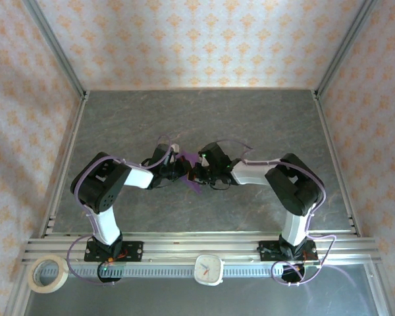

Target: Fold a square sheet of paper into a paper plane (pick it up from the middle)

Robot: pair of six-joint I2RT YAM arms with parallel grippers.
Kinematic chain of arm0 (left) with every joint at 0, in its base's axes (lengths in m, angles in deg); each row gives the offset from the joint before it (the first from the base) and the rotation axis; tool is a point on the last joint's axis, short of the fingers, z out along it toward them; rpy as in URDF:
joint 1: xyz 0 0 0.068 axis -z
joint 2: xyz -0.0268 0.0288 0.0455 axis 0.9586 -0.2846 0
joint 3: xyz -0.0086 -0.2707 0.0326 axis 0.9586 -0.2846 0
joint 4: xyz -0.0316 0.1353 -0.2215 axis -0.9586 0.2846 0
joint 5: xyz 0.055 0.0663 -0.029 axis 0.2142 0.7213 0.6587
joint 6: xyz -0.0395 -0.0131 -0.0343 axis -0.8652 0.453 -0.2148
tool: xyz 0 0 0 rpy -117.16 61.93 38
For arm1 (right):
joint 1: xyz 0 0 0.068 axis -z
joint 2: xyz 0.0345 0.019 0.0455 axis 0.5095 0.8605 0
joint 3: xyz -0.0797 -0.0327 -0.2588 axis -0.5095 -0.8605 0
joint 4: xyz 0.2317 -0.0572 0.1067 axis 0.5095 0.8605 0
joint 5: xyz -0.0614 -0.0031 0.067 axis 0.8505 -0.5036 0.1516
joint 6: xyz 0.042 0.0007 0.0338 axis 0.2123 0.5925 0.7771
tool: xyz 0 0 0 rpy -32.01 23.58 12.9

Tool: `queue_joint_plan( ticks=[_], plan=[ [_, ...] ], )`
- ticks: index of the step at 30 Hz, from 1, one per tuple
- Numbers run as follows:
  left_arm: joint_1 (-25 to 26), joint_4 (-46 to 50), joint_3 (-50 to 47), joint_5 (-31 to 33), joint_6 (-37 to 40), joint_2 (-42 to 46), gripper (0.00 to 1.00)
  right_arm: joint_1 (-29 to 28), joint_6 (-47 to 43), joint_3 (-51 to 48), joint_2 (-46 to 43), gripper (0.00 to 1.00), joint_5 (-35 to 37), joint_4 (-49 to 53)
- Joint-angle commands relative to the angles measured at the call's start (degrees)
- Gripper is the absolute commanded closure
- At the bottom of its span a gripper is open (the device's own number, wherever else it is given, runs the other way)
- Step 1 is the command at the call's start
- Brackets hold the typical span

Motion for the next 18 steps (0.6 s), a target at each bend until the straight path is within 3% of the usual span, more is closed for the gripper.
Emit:
queue_joint_plan(
  ticks=[1,9,16,18],
  plan=[
    [0.49,7.99,-0.29,2.34,1.55,-2.46,0.95,0.2,-0.56,-0.45,1.95,1.0,4.04,2.37],
    [0.41,9.64,1.35,2.25,3.51,-2.21,0.94,0.71,2.02,-7.84,2.38,1.0,0.25,-4.03],
    [-0.29,10.33,4.79,0.07,7.86,2.15,0.8,1.11,2.66,-11.59,1.62,1.0,-0.19,-5.82],
    [-0.24,11.22,5.61,-0.39,9.45,3.84,0.8,1.3,2.71,-11.79,1.51,1.0,-0.23,-5.89]
  ],
)
